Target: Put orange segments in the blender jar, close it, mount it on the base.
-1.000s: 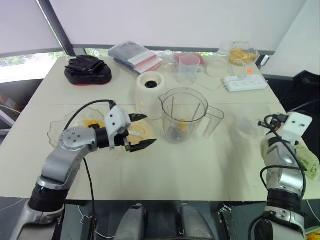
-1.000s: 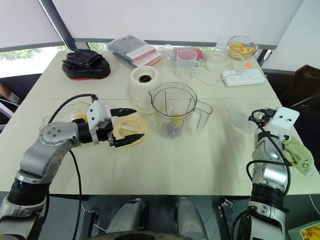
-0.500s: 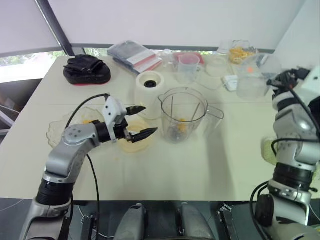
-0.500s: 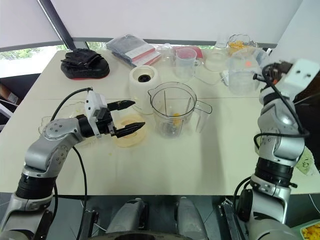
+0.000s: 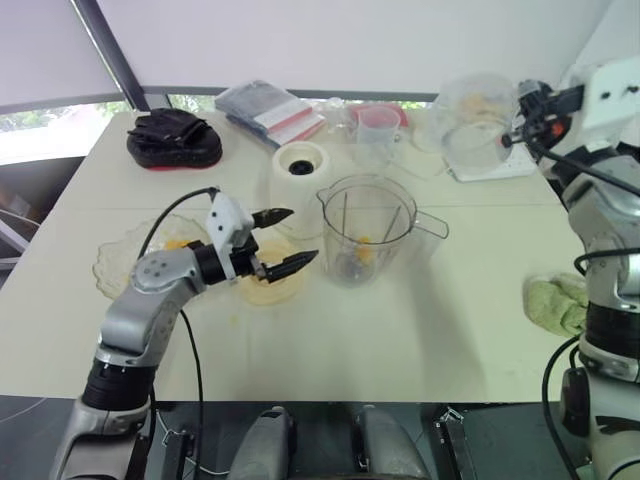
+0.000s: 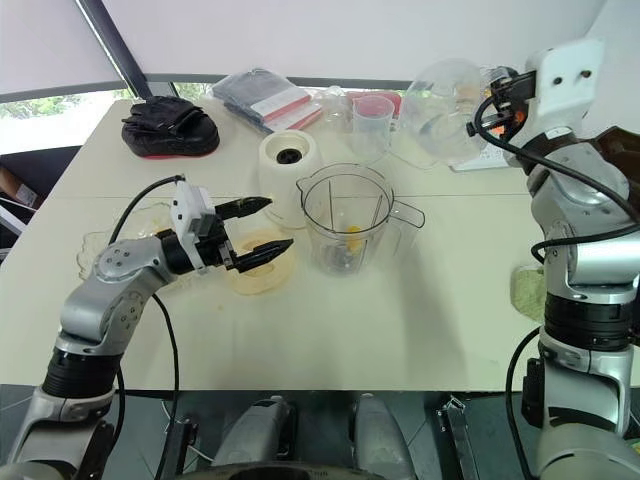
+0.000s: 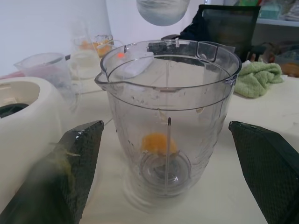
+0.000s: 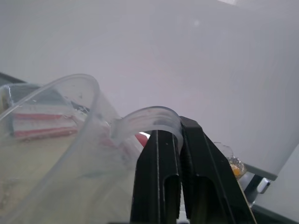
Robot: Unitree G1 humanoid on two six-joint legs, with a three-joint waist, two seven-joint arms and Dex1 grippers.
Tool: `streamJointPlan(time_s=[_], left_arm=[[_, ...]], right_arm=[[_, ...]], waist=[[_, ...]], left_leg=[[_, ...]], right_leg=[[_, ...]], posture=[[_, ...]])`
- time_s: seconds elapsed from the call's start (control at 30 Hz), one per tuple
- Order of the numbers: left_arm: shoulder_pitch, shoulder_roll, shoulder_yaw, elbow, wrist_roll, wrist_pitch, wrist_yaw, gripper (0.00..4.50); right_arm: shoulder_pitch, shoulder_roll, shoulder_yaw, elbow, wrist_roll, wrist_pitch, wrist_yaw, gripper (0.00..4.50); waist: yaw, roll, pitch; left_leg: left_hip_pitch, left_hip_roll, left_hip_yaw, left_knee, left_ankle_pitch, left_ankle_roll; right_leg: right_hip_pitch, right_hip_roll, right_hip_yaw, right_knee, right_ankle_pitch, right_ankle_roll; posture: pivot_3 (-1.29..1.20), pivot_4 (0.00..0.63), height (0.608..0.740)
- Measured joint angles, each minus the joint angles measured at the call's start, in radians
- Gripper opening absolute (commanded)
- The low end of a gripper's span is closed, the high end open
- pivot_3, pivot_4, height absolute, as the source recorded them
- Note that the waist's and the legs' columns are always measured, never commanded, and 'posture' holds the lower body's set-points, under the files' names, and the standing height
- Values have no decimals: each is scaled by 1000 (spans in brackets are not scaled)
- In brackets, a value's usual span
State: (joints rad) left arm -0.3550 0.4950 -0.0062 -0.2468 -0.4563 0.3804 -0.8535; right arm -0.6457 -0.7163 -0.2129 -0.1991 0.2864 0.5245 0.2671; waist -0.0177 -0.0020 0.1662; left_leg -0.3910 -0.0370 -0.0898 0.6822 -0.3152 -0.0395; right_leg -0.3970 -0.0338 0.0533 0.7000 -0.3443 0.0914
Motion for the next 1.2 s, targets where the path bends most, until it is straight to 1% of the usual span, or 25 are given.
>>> streamJointPlan(time_s=[0.17,0.8,1.2], left_arm=[[0,0,0,0,5,-3,5,4500],[-1,8,-2,0,12,-5,1,4500],[-1,11,-2,0,11,-5,2,4500]], right_arm=[[0,-8,28,-37,-42,-40,42,37],[18,-8,119,-76,-197,-247,155,37],[43,-12,135,-74,-288,-374,221,37]], waist=[[0,0,0],[1,0,0],[1,0,0]], left_leg=[[0,0,0,0,0,0],[0,0,0,0,0,0],[0,0,0,0,0,0]], right_leg=[[0,0,0,0,0,0],[0,0,0,0,0,0],[0,0,0,0,0,0]], posture=[[0,150,740],[0,150,740],[0,150,740]])
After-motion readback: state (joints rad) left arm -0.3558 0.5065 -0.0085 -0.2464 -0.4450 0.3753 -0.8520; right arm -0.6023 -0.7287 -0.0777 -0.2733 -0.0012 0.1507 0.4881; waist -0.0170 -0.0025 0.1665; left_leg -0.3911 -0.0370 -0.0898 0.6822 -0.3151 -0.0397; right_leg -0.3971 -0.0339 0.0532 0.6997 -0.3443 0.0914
